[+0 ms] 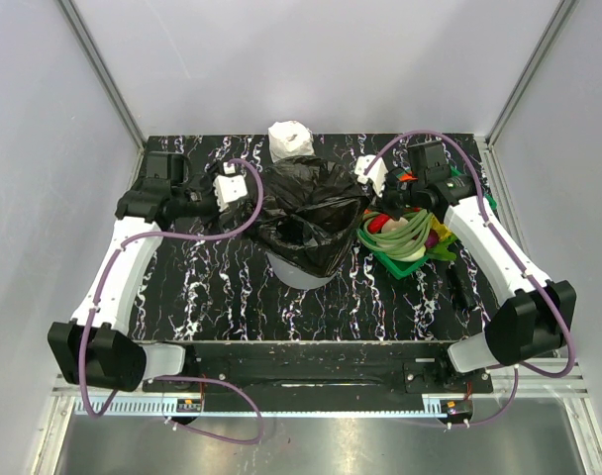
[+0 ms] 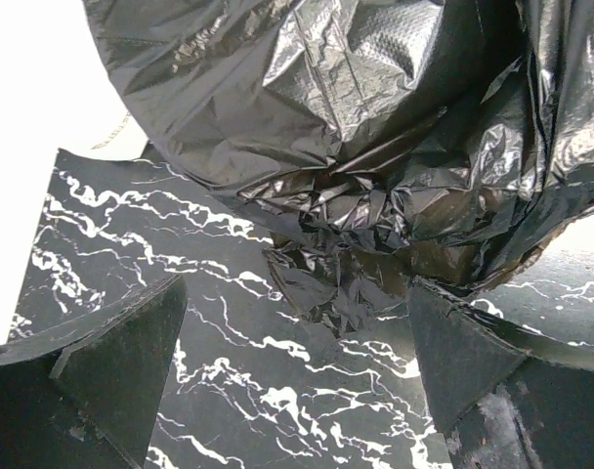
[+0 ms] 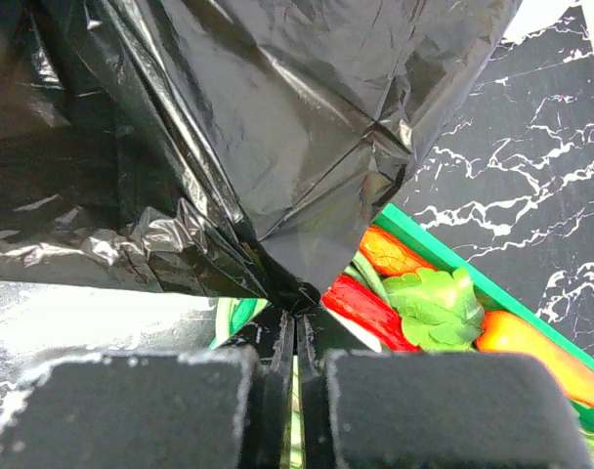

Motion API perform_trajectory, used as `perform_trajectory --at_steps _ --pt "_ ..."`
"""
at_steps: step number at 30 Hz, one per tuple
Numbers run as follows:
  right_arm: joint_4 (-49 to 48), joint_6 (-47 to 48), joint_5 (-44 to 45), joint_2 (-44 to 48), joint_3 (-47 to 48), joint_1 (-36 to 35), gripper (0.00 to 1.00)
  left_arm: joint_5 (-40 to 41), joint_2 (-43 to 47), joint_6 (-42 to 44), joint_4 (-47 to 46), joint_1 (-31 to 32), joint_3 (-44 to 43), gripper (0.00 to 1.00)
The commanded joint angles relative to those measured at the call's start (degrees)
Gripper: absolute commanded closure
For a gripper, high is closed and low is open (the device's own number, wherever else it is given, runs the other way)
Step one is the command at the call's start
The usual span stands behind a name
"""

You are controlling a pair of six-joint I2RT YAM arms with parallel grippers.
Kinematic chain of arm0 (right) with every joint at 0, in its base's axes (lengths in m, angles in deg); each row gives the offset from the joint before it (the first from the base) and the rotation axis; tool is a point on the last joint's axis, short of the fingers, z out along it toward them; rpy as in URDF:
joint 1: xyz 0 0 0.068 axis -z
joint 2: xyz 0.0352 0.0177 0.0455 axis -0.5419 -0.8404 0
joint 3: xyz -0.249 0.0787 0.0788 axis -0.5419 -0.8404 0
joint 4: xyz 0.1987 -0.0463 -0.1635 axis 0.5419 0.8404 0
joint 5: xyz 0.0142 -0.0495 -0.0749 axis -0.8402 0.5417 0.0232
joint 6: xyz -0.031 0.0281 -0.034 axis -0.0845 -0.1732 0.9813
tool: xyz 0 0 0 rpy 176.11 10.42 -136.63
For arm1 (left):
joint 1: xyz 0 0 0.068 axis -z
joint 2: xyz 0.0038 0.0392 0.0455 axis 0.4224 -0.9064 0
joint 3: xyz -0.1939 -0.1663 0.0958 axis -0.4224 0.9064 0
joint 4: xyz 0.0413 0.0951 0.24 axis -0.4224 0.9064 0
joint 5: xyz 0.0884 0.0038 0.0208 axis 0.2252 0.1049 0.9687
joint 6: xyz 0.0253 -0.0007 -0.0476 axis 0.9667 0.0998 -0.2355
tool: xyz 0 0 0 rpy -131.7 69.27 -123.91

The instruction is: Put the trash bags into the trash bin

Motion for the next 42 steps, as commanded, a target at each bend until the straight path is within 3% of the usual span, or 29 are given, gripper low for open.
perform_trajectory --at_steps 1,11,12,16,19,21,22,42 --pt "-2.63 -1.28 0.45 0.94 0.97 0.25 1.0 -5.22 -2.15 1.7 0.45 -0.24 -2.51 0.01" --pt "-2.89 -1.89 0.45 -0.38 0.62 0.25 1.0 -9.17 -6.54 1.26 -0.17 -0.32 -2.77 0.01" --pt "-3.16 -2.07 0.37 -0.47 0.44 0.25 1.0 -9.61 -7.24 1.18 -0.08 -0.32 -3.03 0.05" --pt "-4.21 -2.95 0.46 -0.56 -0.08 0.25 1.0 -11.11 -10.23 1.09 2.2 -0.32 -4.61 0.36" --pt "-5.18 -3.83 0.02 -0.56 -0.87 0.25 1.0 -11.99 -11.29 1.79 3.87 -0.32 -4.97 0.67" --pt "-5.88 -4.62 -0.16 -0.65 -1.66 0.16 1.0 -12.16 -11.29 1.88 3.97 -0.32 -4.44 0.97" --pt "-6.23 -4.88 -0.25 -0.74 -2.1 0.16 1.0 -12.25 -11.12 1.97 3.96 -0.32 -4.01 1.0" --pt "-13.62 -10.51 7.92 -3.46 -8.08 0.25 1.0 -4.61 -4.44 0.39 -9.12 -0.32 9.7 1.0"
